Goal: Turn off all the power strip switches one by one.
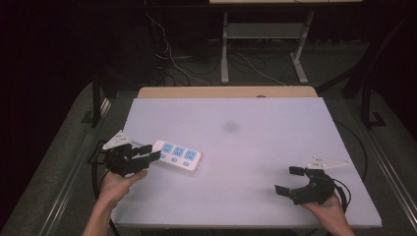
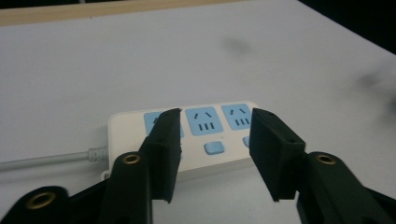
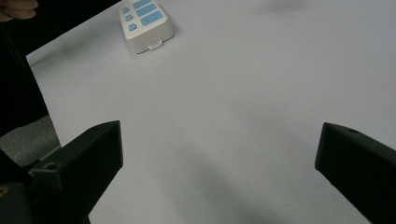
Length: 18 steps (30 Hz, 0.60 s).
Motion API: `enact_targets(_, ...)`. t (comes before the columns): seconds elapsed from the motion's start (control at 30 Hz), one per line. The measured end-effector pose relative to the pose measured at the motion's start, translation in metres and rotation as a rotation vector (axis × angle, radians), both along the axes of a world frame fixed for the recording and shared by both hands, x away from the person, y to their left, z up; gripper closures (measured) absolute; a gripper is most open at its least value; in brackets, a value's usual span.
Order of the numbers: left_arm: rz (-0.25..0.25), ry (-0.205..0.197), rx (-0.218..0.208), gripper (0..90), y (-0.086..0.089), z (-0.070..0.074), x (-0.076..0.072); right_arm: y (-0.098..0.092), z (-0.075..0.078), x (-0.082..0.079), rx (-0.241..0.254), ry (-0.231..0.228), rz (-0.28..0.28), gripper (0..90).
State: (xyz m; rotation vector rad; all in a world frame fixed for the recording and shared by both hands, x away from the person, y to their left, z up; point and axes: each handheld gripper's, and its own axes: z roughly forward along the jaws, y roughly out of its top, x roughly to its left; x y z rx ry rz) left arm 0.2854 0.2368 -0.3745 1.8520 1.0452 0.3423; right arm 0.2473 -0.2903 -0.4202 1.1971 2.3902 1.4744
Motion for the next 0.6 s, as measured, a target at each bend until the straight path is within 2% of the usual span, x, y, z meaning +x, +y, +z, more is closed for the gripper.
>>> enact_targets(0.1, -0.015, -0.015, -0.02, 36.9, -0.002, -0.003, -0.009, 0.0, 0.0, 0.0, 0.0, 0.0, 0.001, 0.7)
enact_targets(0.27, -0.07, -0.027, -0.051, 18.8, -0.009, -0.011, -0.025, 0.002, -0.001, 0.0, -0.002, 0.0, 0.005, 0.7)
enact_targets(0.4, -0.093, -0.028, -0.049, 11.4, -0.014, -0.014, -0.032, 0.002, -0.001, 0.0, -0.002, 0.002, 0.006, 0.7)
enact_targets(0.53, -0.121, -0.01, -0.036, 1.5, -0.023, -0.018, -0.036, 0.002, -0.001, 0.0, -0.001, 0.003, 0.006, 0.7)
enact_targets(0.6, -0.127, 0.001, -0.028, 0.0, -0.027, -0.022, -0.036, 0.002, -0.001, 0.0, -0.002, 0.002, 0.007, 0.7)
